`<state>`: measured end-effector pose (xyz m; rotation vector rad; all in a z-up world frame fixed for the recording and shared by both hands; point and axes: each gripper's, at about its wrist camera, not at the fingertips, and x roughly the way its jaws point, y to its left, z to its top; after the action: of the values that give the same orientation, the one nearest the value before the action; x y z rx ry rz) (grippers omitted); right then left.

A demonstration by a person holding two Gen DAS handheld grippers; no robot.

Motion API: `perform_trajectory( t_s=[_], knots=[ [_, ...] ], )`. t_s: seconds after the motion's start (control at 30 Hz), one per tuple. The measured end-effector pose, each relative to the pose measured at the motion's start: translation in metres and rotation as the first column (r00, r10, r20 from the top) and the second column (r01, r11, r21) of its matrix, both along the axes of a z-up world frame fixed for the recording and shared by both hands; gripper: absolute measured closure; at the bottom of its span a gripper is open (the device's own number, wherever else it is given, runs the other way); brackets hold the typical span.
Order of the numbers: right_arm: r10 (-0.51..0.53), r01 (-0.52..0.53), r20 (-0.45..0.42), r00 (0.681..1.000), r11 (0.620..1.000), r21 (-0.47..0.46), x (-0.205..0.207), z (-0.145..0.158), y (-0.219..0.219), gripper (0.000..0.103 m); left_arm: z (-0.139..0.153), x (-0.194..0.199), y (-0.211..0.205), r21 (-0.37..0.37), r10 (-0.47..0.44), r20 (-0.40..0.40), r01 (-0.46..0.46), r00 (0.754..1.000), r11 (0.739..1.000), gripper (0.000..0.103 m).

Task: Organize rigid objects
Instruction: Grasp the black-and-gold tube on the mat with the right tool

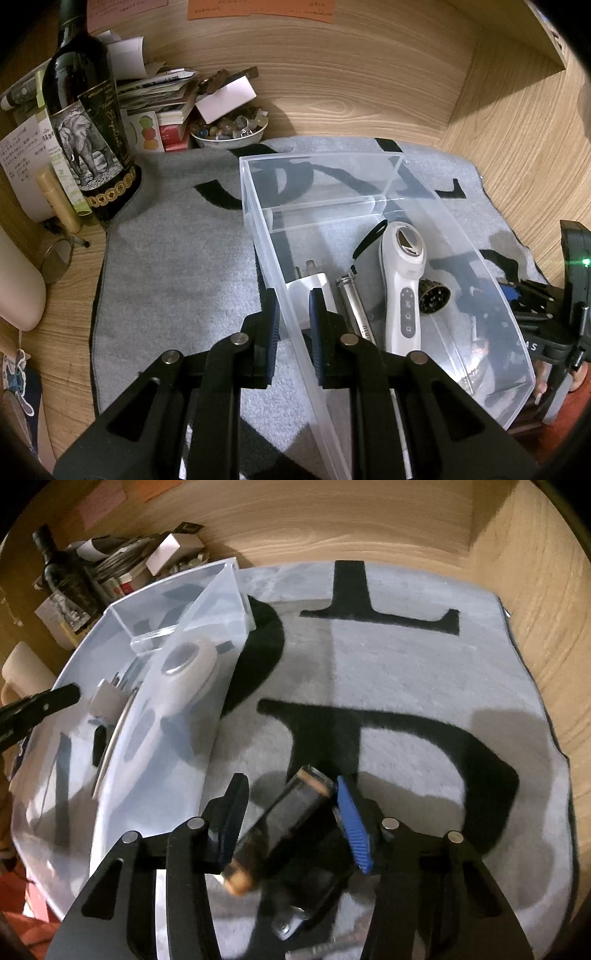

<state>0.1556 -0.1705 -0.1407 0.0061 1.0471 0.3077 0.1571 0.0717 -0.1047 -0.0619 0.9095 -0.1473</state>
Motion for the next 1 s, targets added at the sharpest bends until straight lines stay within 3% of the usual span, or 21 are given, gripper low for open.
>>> perform_trajectory(
  t_s=[0.3, 0.4, 0.83, 1.0],
  knots=[
    [0.019, -0.019, 0.018, 1.000, 1.000, 0.013, -0.018, 0.021, -0.010, 0.060, 0.000, 0.001, -0.001, 0.003, 0.001, 0.001, -0.001, 1.000, 1.000, 0.088],
    [0.065, -0.065, -0.007, 0.998, 0.998, 0.008, -0.025, 0.018, -0.006, 0.067, 0.000, 0.001, -0.001, 0.004, 0.001, 0.001, -0.001, 1.000, 1.000, 0.088],
    [0.096, -0.098, -0.022, 0.995, 0.991, -0.093, -0.008, 0.000, 0.004, 0.068, 0.000, 0.001, -0.002, 0.004, 0.001, 0.000, -0.001, 1.000, 1.000, 0.088],
    [0.100, -0.096, 0.021, 0.995, 0.986, -0.137, -0.003, 0.001, 0.009, 0.082, 0.000, 0.001, -0.002, 0.005, 0.000, 0.000, 0.000, 1.000, 1.000, 0.088]
  ],
)
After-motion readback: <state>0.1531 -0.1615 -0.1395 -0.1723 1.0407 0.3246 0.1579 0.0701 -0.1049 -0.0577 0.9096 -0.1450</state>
